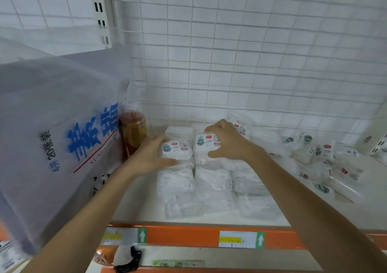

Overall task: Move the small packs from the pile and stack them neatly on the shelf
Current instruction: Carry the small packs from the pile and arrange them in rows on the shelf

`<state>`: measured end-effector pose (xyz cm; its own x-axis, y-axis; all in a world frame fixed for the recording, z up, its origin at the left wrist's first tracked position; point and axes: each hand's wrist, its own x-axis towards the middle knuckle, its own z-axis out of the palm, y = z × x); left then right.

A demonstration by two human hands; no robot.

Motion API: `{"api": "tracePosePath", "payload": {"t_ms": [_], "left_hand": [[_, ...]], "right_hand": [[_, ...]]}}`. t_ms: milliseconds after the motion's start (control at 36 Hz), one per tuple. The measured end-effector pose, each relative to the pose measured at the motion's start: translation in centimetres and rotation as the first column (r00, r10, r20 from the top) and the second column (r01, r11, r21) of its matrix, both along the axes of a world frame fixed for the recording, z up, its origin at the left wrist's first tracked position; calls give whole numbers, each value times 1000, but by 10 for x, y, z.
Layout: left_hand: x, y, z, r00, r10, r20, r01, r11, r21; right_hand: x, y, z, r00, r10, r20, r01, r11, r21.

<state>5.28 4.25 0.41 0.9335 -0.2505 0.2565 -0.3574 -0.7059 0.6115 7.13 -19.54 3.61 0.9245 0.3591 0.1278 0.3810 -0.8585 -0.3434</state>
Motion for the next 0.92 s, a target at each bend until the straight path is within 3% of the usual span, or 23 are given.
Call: {"api": "tracePosePath", "payload": {"t_ms": [83,194,361,556,667,917], "left_hand": [[3,-10,2,996,24,89,-24,1000,0],[-1,-41,11,981,-56,187,62,998,-26],[-11,-117,20,932,-246,265,257,966,-7],[-43,-242,10,840,-472,266,489,872,3],[-75,-317,-4,786,-565,250,573,818,48],[-150,-462,-31,744,-666,44,667,745,-8]], "right_hand": [[-14,-18,9,990,-37,138,34,999,24],[-39,-57,15,948,-140,285,122,989,78],[-97,-137,2,874,-343,344,304,938,163],[-204,-239,-22,775,-602,194,540,789,292],[-262,-291,-33,685,-715,140,666,693,275],[-355,-398,-61,554,-831,50,773,535,340]]}}
